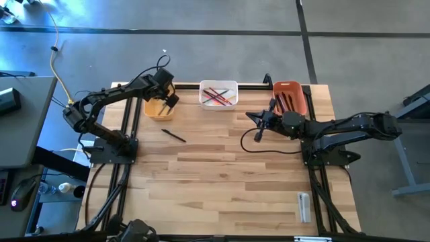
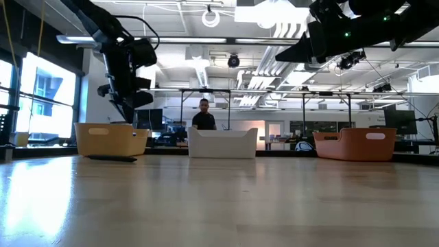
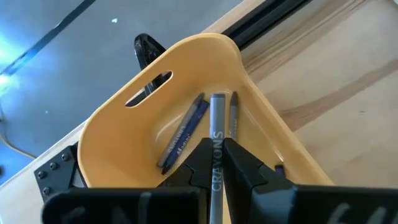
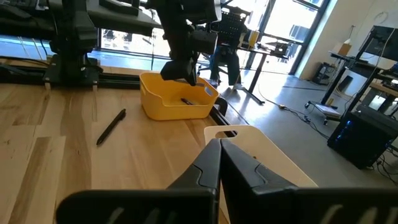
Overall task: Sort crayons/erasers/pens/pencils in bins
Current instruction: Put the gray crayon into the yellow bin
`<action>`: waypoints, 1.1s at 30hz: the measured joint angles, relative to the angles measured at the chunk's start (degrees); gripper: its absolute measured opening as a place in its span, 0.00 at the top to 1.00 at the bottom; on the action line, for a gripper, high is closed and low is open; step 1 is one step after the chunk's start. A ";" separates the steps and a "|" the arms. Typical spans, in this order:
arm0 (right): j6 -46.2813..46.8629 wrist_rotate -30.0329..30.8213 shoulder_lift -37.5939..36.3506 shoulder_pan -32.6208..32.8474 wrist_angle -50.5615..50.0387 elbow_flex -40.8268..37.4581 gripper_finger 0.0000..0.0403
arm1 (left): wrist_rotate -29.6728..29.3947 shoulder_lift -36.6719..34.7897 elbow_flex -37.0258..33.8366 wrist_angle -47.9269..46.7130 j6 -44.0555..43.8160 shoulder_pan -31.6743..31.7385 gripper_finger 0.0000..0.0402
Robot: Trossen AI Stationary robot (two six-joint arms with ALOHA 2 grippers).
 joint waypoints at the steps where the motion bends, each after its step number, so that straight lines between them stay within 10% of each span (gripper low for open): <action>1: 0.00 0.00 0.00 0.00 -0.02 0.00 1.00 | -0.01 0.00 0.00 0.00 -0.25 0.09 0.98; 33: 0.02 -0.02 0.00 0.00 -0.73 0.00 1.00 | 0.53 10.99 -0.04 4.57 0.88 1.25 0.96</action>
